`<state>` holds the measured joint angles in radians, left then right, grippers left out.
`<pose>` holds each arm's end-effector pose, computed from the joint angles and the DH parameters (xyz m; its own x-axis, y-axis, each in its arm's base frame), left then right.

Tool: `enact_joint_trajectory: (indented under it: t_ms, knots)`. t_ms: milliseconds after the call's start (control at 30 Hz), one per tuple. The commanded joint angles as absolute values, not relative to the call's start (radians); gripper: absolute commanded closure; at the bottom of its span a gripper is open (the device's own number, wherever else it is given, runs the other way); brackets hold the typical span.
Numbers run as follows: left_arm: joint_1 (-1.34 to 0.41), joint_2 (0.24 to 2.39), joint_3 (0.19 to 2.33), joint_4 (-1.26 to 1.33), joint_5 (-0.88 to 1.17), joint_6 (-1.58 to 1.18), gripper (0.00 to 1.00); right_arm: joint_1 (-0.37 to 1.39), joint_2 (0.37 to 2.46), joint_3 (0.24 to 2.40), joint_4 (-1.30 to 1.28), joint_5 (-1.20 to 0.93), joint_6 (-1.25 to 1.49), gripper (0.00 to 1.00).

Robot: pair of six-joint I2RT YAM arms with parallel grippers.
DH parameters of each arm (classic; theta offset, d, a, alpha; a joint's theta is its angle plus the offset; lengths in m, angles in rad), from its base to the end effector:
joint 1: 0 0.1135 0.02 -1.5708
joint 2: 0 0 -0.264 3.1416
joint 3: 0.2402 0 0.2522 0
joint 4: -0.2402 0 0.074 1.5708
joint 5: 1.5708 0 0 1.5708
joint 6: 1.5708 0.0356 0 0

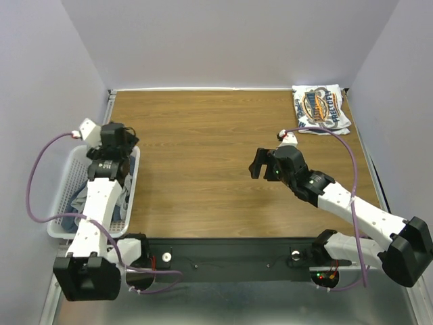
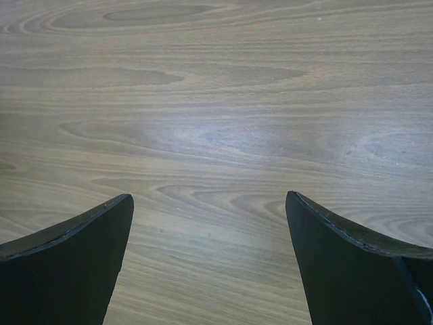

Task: Fold and stack the tank tops
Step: Grab the tank top from the pile

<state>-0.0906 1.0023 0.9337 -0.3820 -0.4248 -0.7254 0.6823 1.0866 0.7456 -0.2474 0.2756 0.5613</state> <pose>0.2226 -0.0055 0.3327 -0.1341 -0.5948 -0.7926 -0.5025 0.7302 -0.4629 0.1909 0.1426 0.2617 -0.5941 0.1772 -0.7846 -0.1356 0.9394 0.3149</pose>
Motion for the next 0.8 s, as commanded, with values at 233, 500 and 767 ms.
enact_joint_trajectory:
  t_ms: [233, 500, 767]
  knots:
    - [0.235, 1.178, 0.899, -0.454, -0.457, -0.972, 0.15, 0.681, 1.1, 0.815, -0.227, 0.238, 0.549, 0.0]
    - [0.267, 1.311, 0.87, -0.434, -0.5, -1.008, 0.24, 0.683, 1.095, 0.811, -0.238, 0.238, 0.546, 0.0]
    - [0.268, 1.416, 0.813, -0.364, -0.479, -1.002, 0.42, 0.681, 1.108, 0.824, -0.247, 0.225, 0.548, 0.0]
